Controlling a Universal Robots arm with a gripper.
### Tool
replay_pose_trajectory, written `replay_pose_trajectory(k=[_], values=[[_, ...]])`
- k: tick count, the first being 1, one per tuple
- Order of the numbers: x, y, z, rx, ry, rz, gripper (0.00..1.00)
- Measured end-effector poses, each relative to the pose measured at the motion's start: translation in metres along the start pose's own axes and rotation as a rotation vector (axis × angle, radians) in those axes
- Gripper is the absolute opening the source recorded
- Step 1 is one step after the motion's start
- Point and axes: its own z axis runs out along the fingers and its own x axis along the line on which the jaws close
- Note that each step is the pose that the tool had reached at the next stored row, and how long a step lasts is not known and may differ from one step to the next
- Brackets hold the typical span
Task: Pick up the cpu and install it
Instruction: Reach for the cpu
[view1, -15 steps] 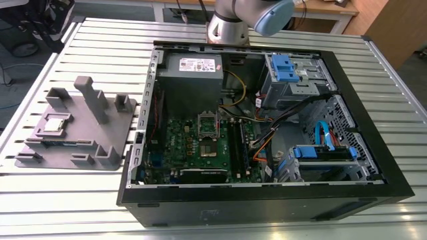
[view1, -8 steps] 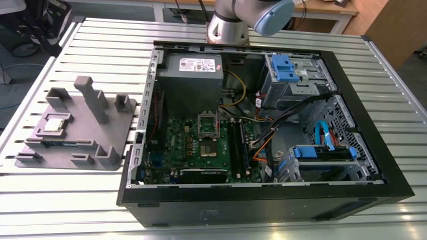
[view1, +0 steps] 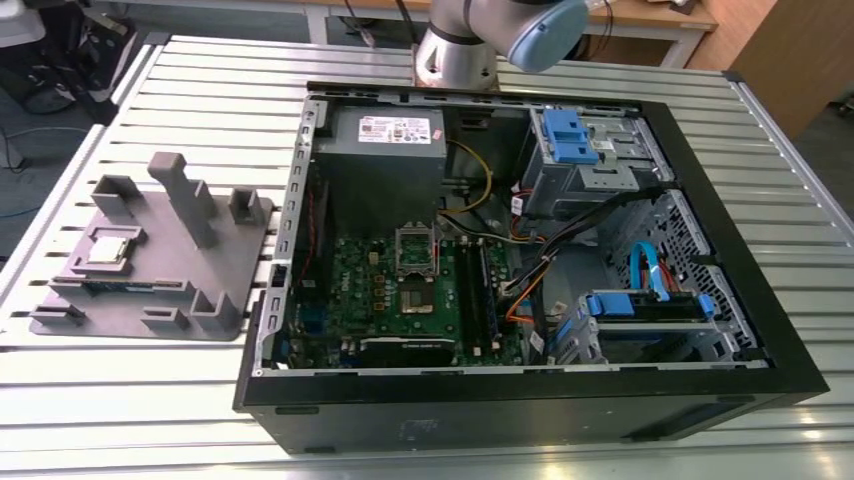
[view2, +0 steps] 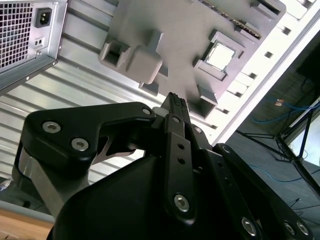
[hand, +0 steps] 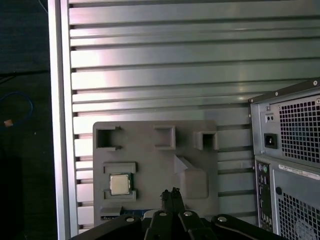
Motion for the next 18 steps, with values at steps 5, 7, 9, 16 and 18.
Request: replay_pose_trajectory(k=[5,7,9,16,18], values=[[0.0051,-0.0047,0.0071,-0.0002,0.0004,0.000,0.11],[0.0065,-0.0069,0.0100,-0.0001,0.0011,0.000,0.11],[0.0076,-0.0091,0.0131,-0.0001,0.0022,0.000,0.11],[0.0114,-0.0164,0.0230,0.0005,0.0074,0.000,0.11],[0.0127,-0.0182,0.0255,0.0006,0.0091,0.000,0.11]])
